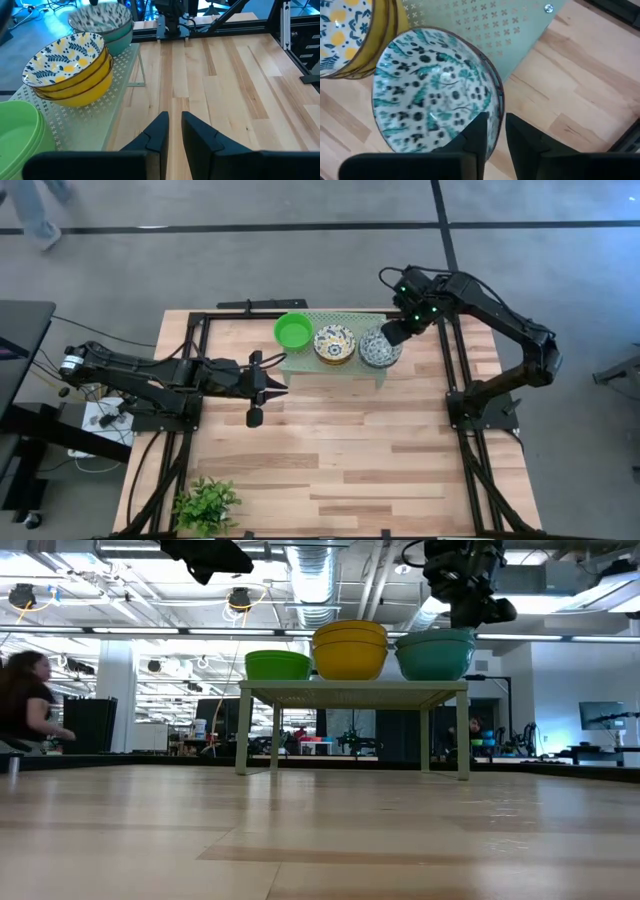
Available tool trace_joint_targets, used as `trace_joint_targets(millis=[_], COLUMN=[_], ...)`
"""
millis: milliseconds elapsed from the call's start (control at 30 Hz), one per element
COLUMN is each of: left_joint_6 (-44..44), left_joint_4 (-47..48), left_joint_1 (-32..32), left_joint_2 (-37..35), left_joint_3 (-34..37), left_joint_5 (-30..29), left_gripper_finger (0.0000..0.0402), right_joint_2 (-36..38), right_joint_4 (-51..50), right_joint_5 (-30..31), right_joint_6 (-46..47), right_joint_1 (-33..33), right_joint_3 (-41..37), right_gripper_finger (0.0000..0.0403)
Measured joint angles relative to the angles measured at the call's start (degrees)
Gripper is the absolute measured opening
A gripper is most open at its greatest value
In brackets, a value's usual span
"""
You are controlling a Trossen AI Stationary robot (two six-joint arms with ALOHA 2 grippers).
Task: Pick & Place Mini bowls
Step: Stack the blue bowl on the blue bowl on the shelf, then return to Home Position
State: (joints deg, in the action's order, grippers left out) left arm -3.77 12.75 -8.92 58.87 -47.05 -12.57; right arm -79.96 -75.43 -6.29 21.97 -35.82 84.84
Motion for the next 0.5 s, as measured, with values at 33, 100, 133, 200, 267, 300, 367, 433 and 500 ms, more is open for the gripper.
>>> trace_joint_targets(millis=[33, 100, 133, 200, 267, 300, 367, 433, 500], left_joint_6=[0.00, 0.00, 0.00, 0.00, 0.00, 0.00, 0.00, 0.00, -0.01], left_joint_4=[0.00, 0.00, 0.00, -0.01, 0.00, -0.01, 0.00, -0.01, -0.01], left_joint_1=[-0.01, -0.01, -0.01, -0.01, -0.01, -0.01, 0.01, -0.01, 0.01], left_joint_2=[0.00, 0.00, 0.00, 0.00, 0.00, 0.00, 0.00, 0.00, 0.00], left_joint_3=[0.00, 0.00, 0.00, 0.00, 0.00, 0.00, 0.00, 0.00, 0.00], left_joint_5=[0.00, -0.01, -0.01, 0.00, -0.01, 0.00, 0.00, 0.00, -0.01], left_gripper_finger=[0.0053, 0.0053, 0.0053, 0.0053, 0.0053, 0.0053, 0.0053, 0.0053, 0.0053], right_joint_2=[0.00, 0.00, 0.00, 0.00, 0.02, 0.08, 0.17, 0.15, 0.19], right_joint_4=[0.12, 0.20, 0.28, 0.59, 1.24, 1.46, 1.61, 0.96, 0.21], right_joint_5=[-0.04, -0.06, -0.06, -0.06, -0.06, -0.06, -0.07, -0.84, -4.21], right_joint_6=[-0.03, -0.04, -0.04, -0.02, -0.03, -0.04, -0.04, -0.02, -0.06], right_joint_1=[0.16, 0.16, 0.16, 0.16, 0.16, 0.16, 0.16, 0.16, 0.22], right_joint_3=[0.02, 0.02, 0.02, 0.02, 0.00, 0.01, 0.18, 1.32, 3.24], right_gripper_finger=[0.0069, 0.0076, 0.0079, 0.0084, 0.0088, 0.0088, 0.0089, 0.0088, 0.0088])
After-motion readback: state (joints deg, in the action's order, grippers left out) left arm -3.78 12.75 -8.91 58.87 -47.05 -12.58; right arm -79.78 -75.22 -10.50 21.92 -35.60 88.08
